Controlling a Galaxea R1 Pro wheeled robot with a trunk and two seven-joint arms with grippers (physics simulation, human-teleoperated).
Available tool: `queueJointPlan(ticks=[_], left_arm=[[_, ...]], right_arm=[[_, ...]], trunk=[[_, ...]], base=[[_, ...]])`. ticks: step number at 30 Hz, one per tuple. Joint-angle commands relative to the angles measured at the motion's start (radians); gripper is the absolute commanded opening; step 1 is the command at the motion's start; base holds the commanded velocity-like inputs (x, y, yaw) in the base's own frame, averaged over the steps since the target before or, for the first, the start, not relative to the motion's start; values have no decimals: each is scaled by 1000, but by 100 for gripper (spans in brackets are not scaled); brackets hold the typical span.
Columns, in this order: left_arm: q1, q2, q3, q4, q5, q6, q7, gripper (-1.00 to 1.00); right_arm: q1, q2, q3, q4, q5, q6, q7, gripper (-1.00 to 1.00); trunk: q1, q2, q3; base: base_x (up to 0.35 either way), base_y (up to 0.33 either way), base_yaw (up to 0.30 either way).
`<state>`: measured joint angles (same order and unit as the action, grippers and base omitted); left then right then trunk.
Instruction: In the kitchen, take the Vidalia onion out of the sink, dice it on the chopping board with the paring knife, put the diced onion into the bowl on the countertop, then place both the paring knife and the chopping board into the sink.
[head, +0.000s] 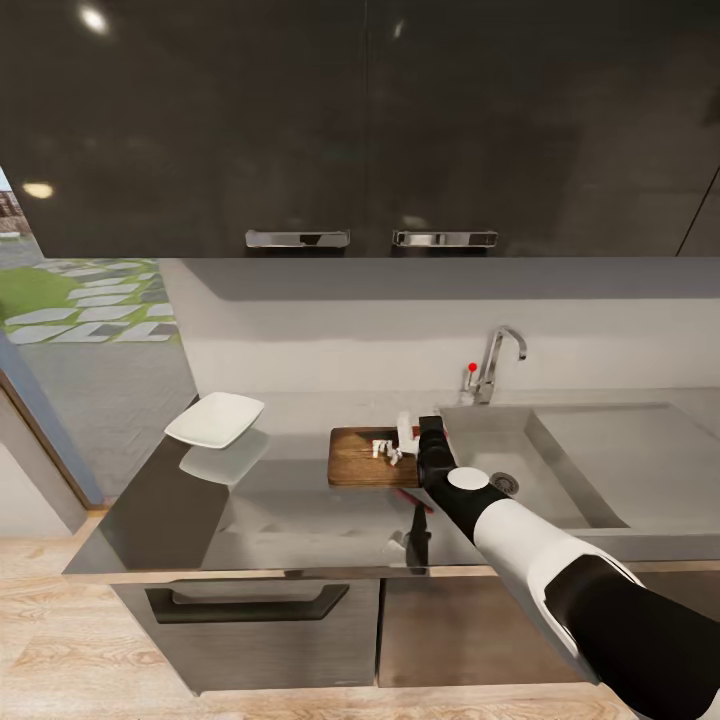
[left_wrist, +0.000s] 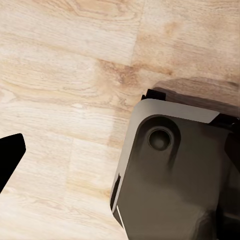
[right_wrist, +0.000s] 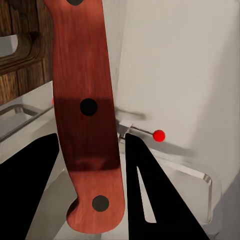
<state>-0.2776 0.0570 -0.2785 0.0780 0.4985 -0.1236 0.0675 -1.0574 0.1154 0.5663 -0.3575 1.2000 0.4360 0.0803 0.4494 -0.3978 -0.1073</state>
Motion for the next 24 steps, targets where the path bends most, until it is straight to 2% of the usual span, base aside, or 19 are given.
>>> queueJointPlan(ticks=[1, 13, 19, 21, 23, 24], left_arm=[[-2, 0, -8, 3, 6, -5, 0, 100], [-2, 0, -8, 3, 6, -5, 0, 100], [-2, 0, -8, 3, 6, -5, 0, 100], [-2, 0, -8, 3, 6, -5, 0, 100], [-2, 0, -8, 3, 6, -5, 0, 100], [-2, 0, -8, 3, 6, -5, 0, 100]], right_arm=[[-1, 0, 6, -1, 10, 6, 9, -100], [-1, -1, 1, -26, 8, -1, -4, -100], [-1, -16, -9, -181, 7, -17, -2, -100], [-1, -35, -33, -239, 7, -17, 0, -100], [-1, -41, -73, -264, 5, -17, 1, -100], [-1, -44, -108, -281, 5, -18, 3, -100]], trunk=[[1, -2, -2], [1, -2, -2], [1, -2, -2], [1, -2, -2], [1, -2, -2], [1, -2, -2]], base=[[0, 0, 0], [0, 0, 0], [0, 0, 0], [0, 0, 0], [0, 0, 0], [0, 0, 0]])
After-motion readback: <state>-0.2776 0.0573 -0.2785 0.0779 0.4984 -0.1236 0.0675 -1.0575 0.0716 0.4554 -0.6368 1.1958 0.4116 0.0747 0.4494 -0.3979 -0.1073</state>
